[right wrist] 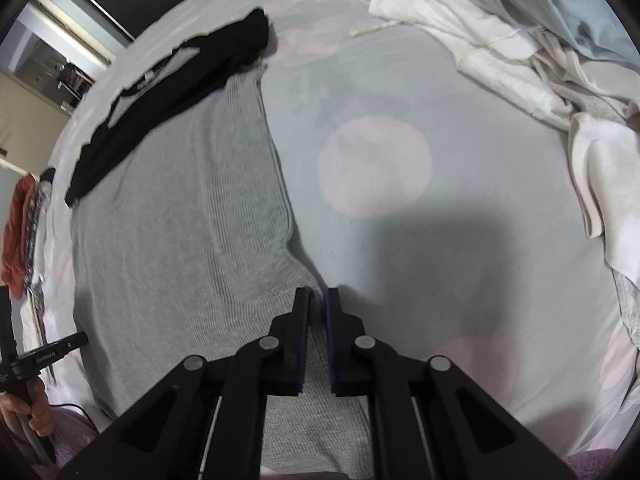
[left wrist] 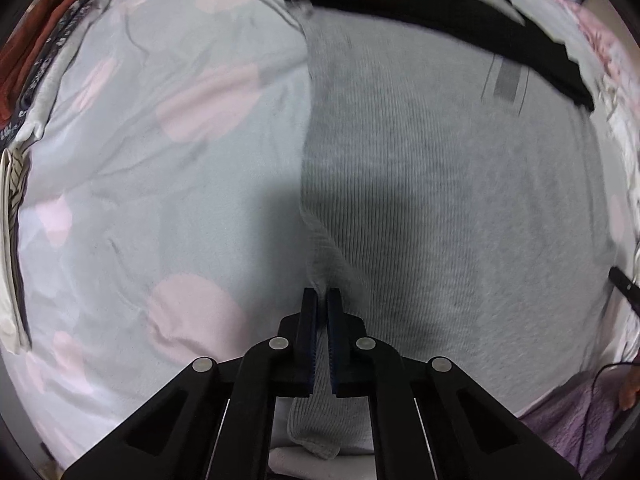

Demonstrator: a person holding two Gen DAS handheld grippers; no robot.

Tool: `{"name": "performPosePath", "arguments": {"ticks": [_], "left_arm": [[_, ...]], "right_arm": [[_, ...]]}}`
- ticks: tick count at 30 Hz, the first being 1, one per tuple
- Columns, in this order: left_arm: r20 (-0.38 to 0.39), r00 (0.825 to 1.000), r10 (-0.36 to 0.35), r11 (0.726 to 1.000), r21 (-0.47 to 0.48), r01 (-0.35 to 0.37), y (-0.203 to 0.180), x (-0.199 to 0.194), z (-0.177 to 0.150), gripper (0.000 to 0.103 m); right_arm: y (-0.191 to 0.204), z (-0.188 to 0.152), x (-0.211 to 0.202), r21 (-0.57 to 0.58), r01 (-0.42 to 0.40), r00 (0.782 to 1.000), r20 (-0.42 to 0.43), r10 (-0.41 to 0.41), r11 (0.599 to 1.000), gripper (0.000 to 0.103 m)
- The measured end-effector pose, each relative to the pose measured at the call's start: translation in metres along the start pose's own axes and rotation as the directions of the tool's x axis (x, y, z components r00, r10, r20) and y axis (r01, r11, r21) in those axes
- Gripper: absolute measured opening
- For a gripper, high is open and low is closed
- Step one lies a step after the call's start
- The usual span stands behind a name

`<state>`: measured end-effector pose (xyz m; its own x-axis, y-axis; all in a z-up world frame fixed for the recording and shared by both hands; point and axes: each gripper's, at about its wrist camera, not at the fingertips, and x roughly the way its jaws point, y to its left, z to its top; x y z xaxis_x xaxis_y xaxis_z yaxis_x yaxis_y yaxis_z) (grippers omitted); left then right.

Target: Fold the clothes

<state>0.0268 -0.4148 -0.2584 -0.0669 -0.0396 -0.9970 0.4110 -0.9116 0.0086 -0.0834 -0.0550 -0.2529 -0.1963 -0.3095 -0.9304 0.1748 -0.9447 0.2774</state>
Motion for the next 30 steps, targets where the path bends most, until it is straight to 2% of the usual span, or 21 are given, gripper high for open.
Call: {"name": "performPosePath", "arguments": {"ticks": [4,5,8,10,12,14,15,16,17,18,21,28,30], "left_arm": [[0.079,0.996,-0.051,0.996,-0.063,0.056,0.011,-0.016,0.005,0.004],[0.101,0.993,-0.066,0.994,-0.078,0.074,0.013,-0.02,0.006,0.004],[0.161,0.983,-0.093,0.987,-0.115,0.112,0.018,-0.03,0.01,0.004],[0.178,0.979,-0.095,0.985,-0.127,0.119,0.021,-0.032,0.011,0.004],[0.178,0.979,-0.094,0.985,-0.127,0.118,0.024,-0.031,0.011,0.004],[0.159,0.983,-0.093,0.985,-0.127,0.114,0.035,-0.028,-0.009,0.004],[0.154,0.983,-0.095,0.985,-0.129,0.115,0.036,-0.025,-0.005,0.004],[0.15,0.984,-0.097,0.984,-0.131,0.117,0.037,-0.023,-0.002,0.004],[0.147,0.984,-0.096,0.981,-0.153,0.119,0.04,-0.023,-0.002,0.004],[0.144,0.985,-0.095,0.977,-0.176,0.12,0.043,-0.024,-0.003,0.004],[0.139,0.985,-0.099,0.976,-0.181,0.124,0.04,-0.02,-0.002,0.004],[0.125,0.987,-0.104,0.975,-0.183,0.126,0.039,-0.016,0.0,0.004],[0.122,0.987,-0.105,0.975,-0.184,0.126,0.038,-0.014,0.001,0.004]], "right_arm": [[0.006,0.003,-0.015,0.0,-0.019,0.996,0.083,0.019,1.0,0.007],[0.007,0.005,-0.019,-0.002,-0.01,0.993,0.116,0.01,1.0,0.003],[0.009,0.019,-0.024,0.003,0.001,0.981,0.195,-0.002,1.0,0.003],[0.009,0.019,-0.024,0.012,-0.012,0.98,0.196,0.01,1.0,0.003],[0.009,0.021,-0.017,0.022,-0.028,0.984,0.175,0.024,0.999,0.004],[0.006,0.019,-0.009,0.04,-0.055,0.991,0.121,0.05,0.998,0.007],[0.006,0.019,-0.005,0.047,-0.057,0.994,0.096,0.053,0.997,0.008],[0.006,0.019,0.0,0.053,-0.059,0.996,0.072,0.055,0.997,0.013],[0.007,0.018,0.004,0.06,-0.065,0.997,0.051,0.062,0.996,0.027],[0.006,0.017,0.007,0.066,-0.071,0.997,0.031,0.069,0.995,0.037],[0.004,0.014,0.013,0.075,-0.083,0.996,-0.015,0.085,0.994,0.045],[0.01,0.01,0.026,0.039,-0.049,0.996,-0.079,0.052,0.998,0.047],[0.011,0.008,0.025,0.023,-0.042,0.996,-0.083,0.044,0.999,0.043]]}}
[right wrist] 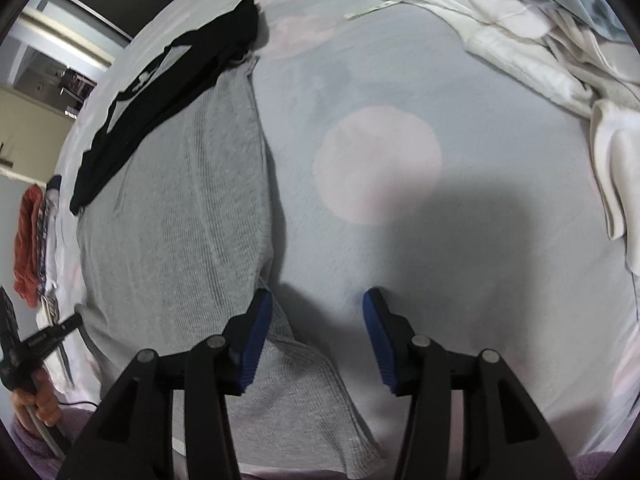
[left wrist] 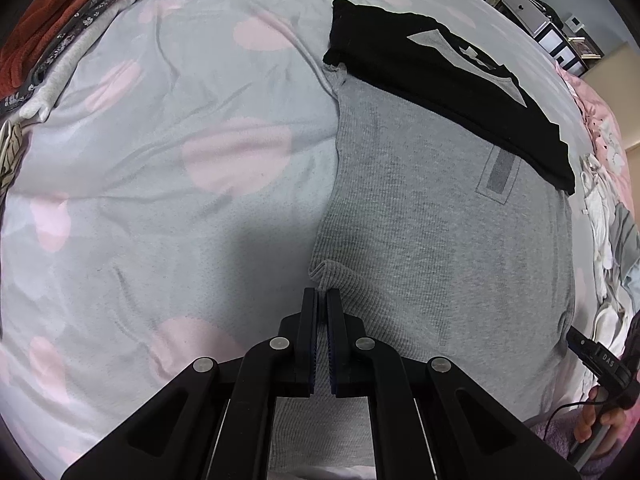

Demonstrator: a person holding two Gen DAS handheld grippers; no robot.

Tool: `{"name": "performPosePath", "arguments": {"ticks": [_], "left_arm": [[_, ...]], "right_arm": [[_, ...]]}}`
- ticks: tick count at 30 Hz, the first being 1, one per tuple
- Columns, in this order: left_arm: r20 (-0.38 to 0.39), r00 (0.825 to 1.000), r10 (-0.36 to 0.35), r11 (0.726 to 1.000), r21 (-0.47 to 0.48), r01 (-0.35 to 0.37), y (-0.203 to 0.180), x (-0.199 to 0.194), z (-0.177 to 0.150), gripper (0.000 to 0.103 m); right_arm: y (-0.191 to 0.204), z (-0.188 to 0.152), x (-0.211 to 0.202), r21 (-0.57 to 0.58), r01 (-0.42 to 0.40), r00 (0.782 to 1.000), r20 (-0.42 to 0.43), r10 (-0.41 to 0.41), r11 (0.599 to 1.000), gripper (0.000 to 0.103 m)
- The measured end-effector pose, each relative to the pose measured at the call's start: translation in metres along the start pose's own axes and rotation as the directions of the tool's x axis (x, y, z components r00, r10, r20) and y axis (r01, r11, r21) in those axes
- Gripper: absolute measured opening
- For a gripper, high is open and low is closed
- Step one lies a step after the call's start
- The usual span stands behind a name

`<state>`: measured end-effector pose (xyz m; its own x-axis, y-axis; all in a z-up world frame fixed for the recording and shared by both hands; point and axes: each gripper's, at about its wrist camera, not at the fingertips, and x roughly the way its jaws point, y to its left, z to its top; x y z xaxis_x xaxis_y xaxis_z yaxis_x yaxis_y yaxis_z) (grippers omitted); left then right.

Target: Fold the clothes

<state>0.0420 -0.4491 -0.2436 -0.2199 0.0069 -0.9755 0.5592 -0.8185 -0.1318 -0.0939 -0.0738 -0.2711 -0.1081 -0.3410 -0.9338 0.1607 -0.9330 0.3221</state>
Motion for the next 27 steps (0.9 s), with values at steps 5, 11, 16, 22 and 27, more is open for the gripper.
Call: {"name": "performPosePath", "arguments": {"ticks": [5,11,16,22,27], "left_arm": [[0.001,1.0,-0.006,1.0,0.0,0.006,-0.001,-0.001,0.0,0.004],[0.006,1.0,-0.008,1.0,0.0,0.008,-0.001,-0.003,0.0,0.004],[0.004,1.0,-0.009,1.0,-0.002,0.009,-0.004,0.0,0.003,0.004],[0.015,1.0,-0.002,1.0,0.005,0.002,-0.005,-0.003,0.003,0.004],[0.056,0.998,0.002,1.0,-0.017,-0.001,-0.004,-0.011,0.005,0.004]], "right_arm": [[-0.01,-0.005,-0.011,0.049,-0.055,0.998,0.032,0.054,0.997,0.038],[-0.002,-0.007,-0.03,0.0,-0.143,0.985,0.098,0.142,0.99,0.038],[0.016,-0.006,-0.009,-0.058,-0.068,0.998,0.006,0.068,0.996,0.038],[0.019,-0.004,-0.008,-0.064,-0.061,0.998,0.009,0.061,0.996,0.009],[0.01,0.005,-0.025,-0.03,-0.1,0.986,0.13,0.103,0.995,0.007]]}}
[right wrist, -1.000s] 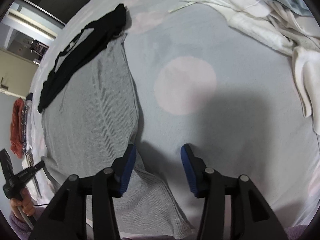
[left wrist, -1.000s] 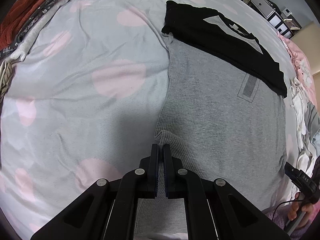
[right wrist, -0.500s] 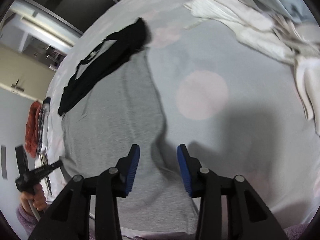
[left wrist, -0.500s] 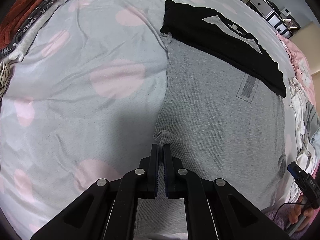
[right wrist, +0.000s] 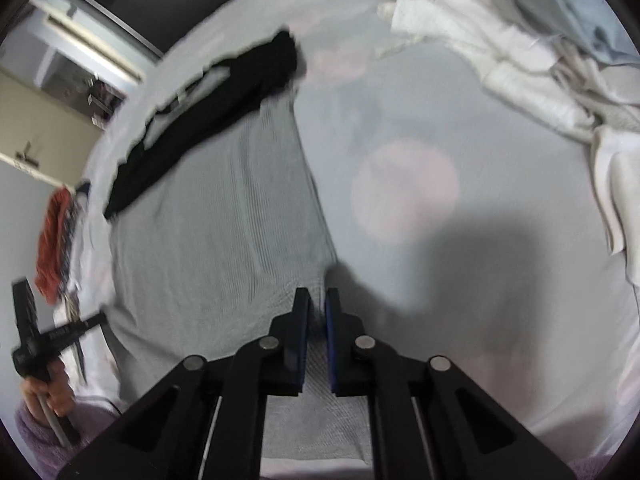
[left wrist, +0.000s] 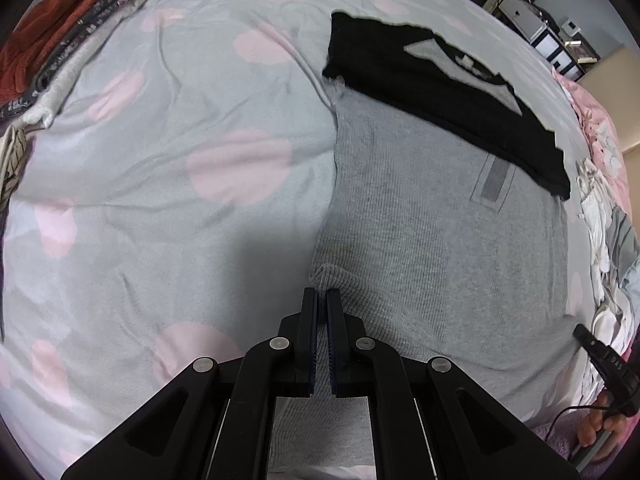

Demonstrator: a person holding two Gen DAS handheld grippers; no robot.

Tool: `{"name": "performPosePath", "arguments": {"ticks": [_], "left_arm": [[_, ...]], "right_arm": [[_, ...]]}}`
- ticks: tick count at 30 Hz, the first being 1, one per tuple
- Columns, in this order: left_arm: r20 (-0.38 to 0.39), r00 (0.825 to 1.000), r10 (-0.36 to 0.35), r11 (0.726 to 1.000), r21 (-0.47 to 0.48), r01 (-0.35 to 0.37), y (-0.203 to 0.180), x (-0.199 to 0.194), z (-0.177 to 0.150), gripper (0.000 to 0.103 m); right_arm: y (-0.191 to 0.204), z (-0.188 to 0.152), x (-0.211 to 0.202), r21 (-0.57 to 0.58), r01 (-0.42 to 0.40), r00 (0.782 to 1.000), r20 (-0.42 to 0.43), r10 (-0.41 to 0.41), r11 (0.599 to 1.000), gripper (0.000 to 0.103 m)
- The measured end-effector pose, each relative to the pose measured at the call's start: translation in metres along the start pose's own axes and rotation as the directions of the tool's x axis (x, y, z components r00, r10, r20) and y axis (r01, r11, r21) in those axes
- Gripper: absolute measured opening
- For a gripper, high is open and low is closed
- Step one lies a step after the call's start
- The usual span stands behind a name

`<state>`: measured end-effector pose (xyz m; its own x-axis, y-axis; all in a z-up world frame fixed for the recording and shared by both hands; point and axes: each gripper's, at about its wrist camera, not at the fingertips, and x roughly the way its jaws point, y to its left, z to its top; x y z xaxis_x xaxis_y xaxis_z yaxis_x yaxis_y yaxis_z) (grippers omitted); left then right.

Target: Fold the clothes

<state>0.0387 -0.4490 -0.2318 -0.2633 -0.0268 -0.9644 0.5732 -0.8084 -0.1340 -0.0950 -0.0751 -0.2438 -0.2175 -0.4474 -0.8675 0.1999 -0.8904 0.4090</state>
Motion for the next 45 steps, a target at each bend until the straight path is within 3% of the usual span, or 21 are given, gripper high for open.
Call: {"name": "performPosePath", "arguments": {"ticks": [4,9,13,17,22,26,30,33,37,40,45], "left_arm": [[0.087,0.996,0.0,1.0,-0.018,0.001,0.003,-0.014,0.005,0.004],[0.21,0.977,0.039,0.998,-0.055,-0.028,0.01,-0.028,0.016,0.004],[0.187,0.982,0.022,0.997,-0.075,-0.008,0.014,-0.016,0.026,0.004],[0.152,0.988,0.022,0.998,-0.066,-0.013,0.011,-0.005,0.029,0.004],[0.187,0.981,0.057,0.998,-0.035,-0.051,0.005,-0.005,0.035,0.006],[0.226,0.973,0.042,0.999,0.006,-0.045,-0.002,-0.011,0.034,0.006],[0.269,0.963,0.003,0.997,0.076,-0.025,-0.014,-0.024,0.026,0.011],[0.286,0.957,-0.041,0.986,0.164,-0.007,-0.028,-0.036,0.019,0.014],[0.268,0.961,-0.068,0.956,0.293,-0.014,-0.054,-0.045,0.006,0.014],[0.25,0.967,-0.056,0.917,0.395,-0.049,-0.077,-0.051,-0.006,0.015],[0.203,0.979,-0.006,0.808,0.578,-0.115,-0.115,-0.054,-0.03,0.021]], "right_arm": [[-0.004,0.004,-0.018,-0.019,-0.002,0.995,0.104,0.004,1.0,0.007],[0.007,0.015,-0.027,-0.069,0.031,0.975,0.22,-0.016,0.997,0.007],[0.016,0.029,-0.016,-0.114,0.079,0.969,0.24,-0.05,0.99,0.007],[0.011,0.042,0.013,-0.111,0.116,0.978,0.183,-0.095,0.987,0.007],[-0.007,0.051,0.037,-0.033,0.07,0.994,0.086,-0.067,0.997,0.01],[-0.018,0.054,0.022,0.051,-0.03,0.99,0.137,0.022,0.998,0.011],[-0.026,0.05,-0.001,0.101,-0.073,0.974,0.219,0.049,0.992,0.022],[-0.034,0.045,-0.006,0.149,-0.119,0.974,0.21,0.086,0.982,0.022],[-0.041,0.036,-0.01,0.196,-0.14,0.976,0.192,0.102,0.971,0.022],[-0.046,0.032,-0.016,0.214,-0.158,0.973,0.2,0.115,0.964,0.022],[-0.053,0.025,-0.021,0.234,-0.185,0.972,0.188,0.142,0.954,0.022]]}}
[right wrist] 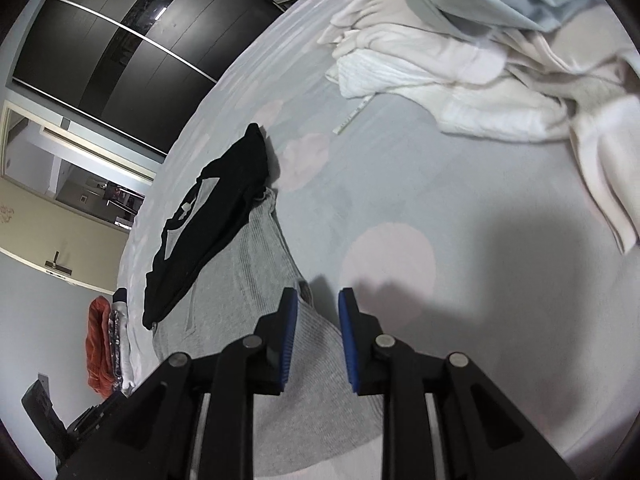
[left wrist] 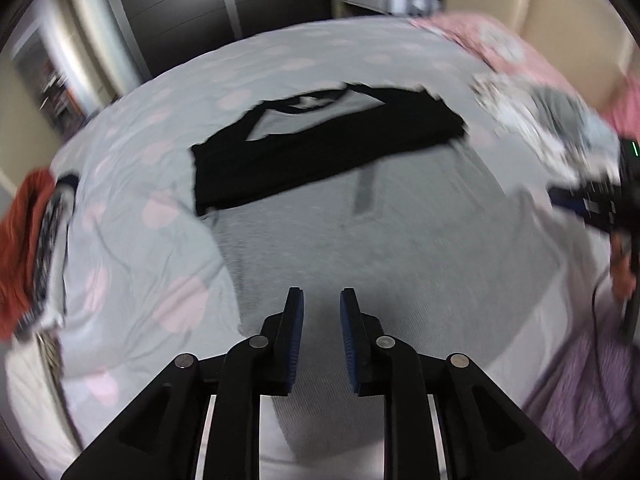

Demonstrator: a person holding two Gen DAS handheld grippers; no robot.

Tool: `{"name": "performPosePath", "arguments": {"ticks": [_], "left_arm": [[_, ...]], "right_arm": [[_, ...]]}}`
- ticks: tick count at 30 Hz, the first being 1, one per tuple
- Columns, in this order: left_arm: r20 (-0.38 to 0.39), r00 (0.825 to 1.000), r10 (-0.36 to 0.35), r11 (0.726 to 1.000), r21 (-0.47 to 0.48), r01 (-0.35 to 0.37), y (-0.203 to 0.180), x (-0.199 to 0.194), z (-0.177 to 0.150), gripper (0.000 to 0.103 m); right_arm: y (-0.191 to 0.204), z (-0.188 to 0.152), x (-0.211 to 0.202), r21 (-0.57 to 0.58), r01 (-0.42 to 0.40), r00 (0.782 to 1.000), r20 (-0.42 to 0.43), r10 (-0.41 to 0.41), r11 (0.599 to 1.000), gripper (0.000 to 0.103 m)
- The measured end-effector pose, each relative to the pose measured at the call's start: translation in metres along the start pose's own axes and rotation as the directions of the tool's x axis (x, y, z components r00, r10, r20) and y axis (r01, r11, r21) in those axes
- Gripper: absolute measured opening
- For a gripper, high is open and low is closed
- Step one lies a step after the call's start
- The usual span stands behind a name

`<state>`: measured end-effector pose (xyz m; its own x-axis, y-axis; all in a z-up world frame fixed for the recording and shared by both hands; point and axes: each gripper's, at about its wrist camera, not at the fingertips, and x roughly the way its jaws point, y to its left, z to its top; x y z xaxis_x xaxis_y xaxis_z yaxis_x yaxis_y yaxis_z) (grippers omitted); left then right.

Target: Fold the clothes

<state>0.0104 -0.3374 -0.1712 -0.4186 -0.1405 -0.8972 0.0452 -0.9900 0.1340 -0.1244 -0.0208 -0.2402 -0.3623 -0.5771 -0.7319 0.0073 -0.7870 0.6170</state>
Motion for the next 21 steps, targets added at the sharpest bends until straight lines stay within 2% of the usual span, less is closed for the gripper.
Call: {"name": "performPosePath", "arguments": {"ticks": [3,6,12,15,18,21], "left_arm": [[-0.044,0.999,0.01,0.991,0.131,-0.004,-0.024,-0.002,-0.005,0.021],[-0.112,0.993,0.027,0.96,0.278,0.005,-0.048,-0.002,-0.016,0.022],[-0.248,0.965,0.083,0.86,0.508,0.057,-0.088,0.008,-0.051,0.025],[-0.294,0.948,0.123,0.792,0.605,0.085,-0.108,0.017,-0.073,0.041],[-0.329,0.931,0.156,0.742,0.661,0.109,-0.123,0.029,-0.091,0.042],[-0.343,0.921,0.184,0.72,0.685,0.111,-0.131,0.04,-0.101,0.043]], "right_arm": [[-0.001,-0.004,-0.001,0.001,-0.016,1.0,-0.018,0.016,1.0,0.022],[0.001,-0.006,-0.002,-0.009,-0.011,1.0,-0.026,0.011,1.0,0.022],[0.001,-0.012,-0.001,-0.007,-0.025,0.998,-0.055,0.025,1.0,0.022],[0.002,-0.013,-0.002,-0.008,-0.03,0.998,-0.058,0.029,1.0,0.022],[0.001,-0.015,-0.001,-0.005,-0.038,0.996,-0.075,0.038,0.999,0.022],[0.002,-0.018,-0.001,-0.009,-0.04,0.996,-0.085,0.039,0.999,0.022]]}}
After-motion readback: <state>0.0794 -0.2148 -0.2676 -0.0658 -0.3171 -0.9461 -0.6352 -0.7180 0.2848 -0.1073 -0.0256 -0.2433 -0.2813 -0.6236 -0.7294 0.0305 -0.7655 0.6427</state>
